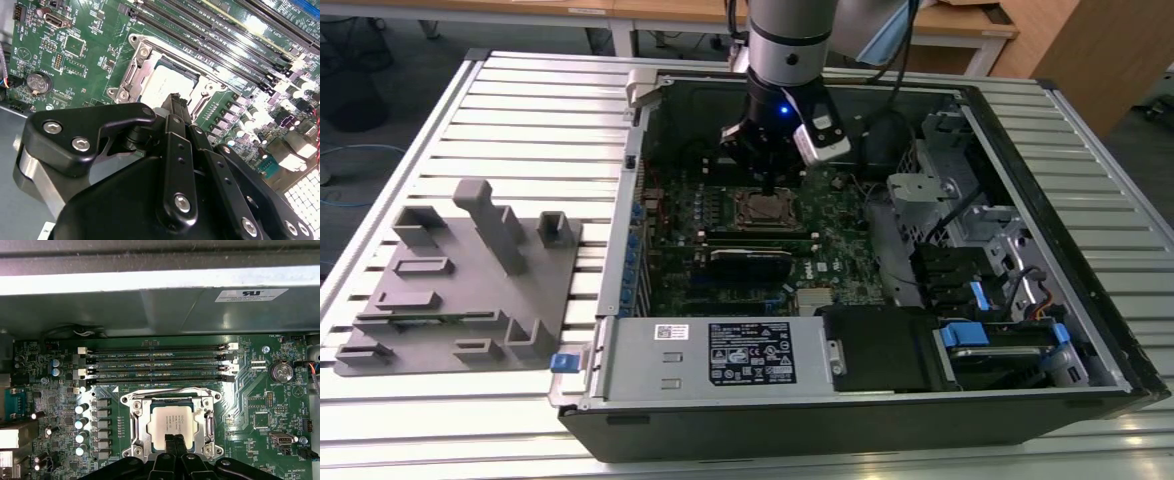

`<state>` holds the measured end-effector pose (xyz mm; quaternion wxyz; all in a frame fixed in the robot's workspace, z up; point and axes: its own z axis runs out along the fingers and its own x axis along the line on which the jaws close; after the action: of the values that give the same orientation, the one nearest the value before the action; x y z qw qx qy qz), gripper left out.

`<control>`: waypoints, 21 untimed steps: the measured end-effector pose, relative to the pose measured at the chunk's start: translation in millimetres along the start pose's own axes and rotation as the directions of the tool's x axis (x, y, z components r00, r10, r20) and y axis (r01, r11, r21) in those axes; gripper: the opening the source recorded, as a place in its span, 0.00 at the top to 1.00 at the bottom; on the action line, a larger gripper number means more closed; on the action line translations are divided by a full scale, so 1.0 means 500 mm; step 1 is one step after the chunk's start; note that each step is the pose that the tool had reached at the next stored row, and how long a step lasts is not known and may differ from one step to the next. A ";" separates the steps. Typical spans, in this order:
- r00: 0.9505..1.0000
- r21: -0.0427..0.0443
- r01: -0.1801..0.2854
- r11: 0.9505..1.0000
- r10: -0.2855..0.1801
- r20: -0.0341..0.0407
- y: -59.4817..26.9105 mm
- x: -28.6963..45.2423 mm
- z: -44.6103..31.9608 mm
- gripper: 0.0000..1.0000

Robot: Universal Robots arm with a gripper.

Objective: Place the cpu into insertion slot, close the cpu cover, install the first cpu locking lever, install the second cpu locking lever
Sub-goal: 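Install the second cpu locking lever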

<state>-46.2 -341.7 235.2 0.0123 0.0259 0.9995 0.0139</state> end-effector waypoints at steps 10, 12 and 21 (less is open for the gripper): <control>1.000 0.000 0.000 1.000 0.000 0.000 0.000 0.000 -0.005 0.89; 1.000 0.000 0.000 1.000 0.000 0.000 0.000 0.000 -0.007 0.89; 1.000 0.000 0.000 1.000 0.000 0.000 0.000 0.000 -0.014 0.89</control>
<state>-46.2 -341.7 242.2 0.0123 0.0259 0.9995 0.0140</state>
